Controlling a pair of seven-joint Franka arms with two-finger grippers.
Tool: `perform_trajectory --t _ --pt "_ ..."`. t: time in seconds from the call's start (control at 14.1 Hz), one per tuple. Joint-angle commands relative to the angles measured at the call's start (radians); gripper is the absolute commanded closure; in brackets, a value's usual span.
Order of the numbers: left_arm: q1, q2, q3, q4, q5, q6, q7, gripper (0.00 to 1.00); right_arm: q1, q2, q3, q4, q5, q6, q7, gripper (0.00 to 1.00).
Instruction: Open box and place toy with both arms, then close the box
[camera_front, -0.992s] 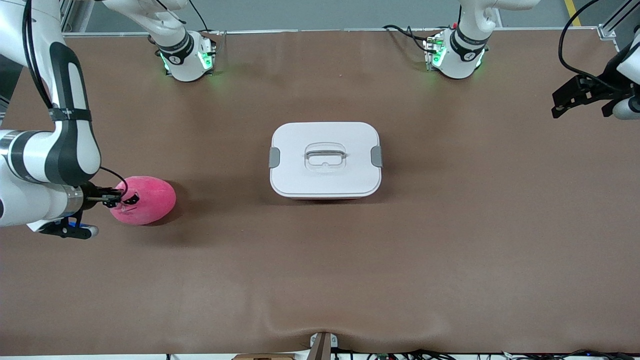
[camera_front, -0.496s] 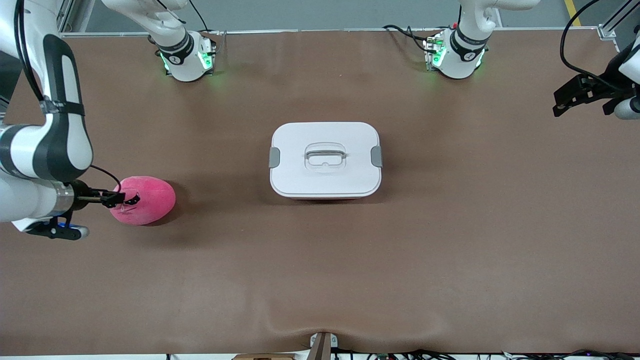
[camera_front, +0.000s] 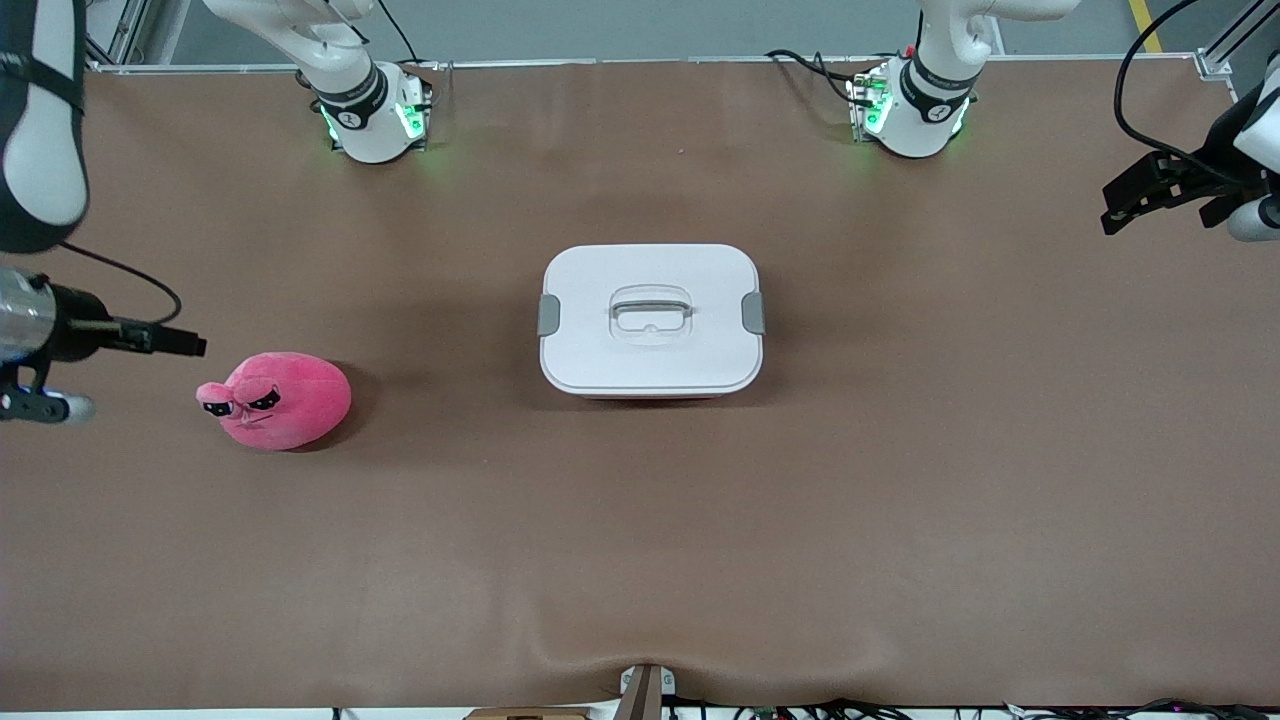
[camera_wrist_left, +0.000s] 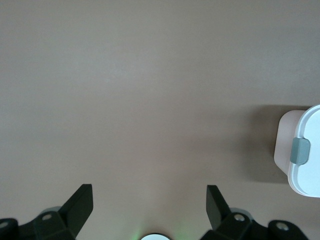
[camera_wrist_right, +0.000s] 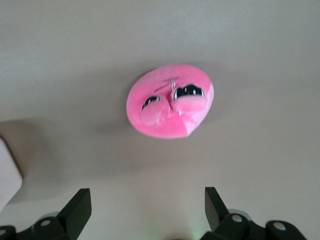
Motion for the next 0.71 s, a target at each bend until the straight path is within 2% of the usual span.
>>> perform_trajectory --t 0.0,0.14,0.28,0.57,0.64 --pt "-0.011 0.008 -0.01 0.014 -0.013 -0.014 -0.083 0.0 -0.009 -0.067 0.003 -0.026 0.015 -0.048 -0.017 0.0" --pt "-0.029 0.014 -0.025 0.012 -0.042 -0.015 -0.199 0.0 -0.027 -0.09 0.003 -0.023 0.015 -0.091 -0.087 0.0" --pt "-0.045 0.025 -0.074 0.003 -0.044 -0.015 -0.337 0.0 -0.036 -0.125 0.002 -0.034 0.016 -0.078 -0.143 0.0" --pt "-0.045 0.079 -0.221 0.001 -0.042 -0.004 -0.604 0.0 -0.038 -0.19 -0.003 -0.057 0.016 -0.07 -0.146 0.0" --pt "-0.045 0.094 -0.261 0.003 -0.042 0.009 -0.682 0.0 -0.033 -0.21 -0.003 -0.075 0.003 -0.032 -0.141 0.0"
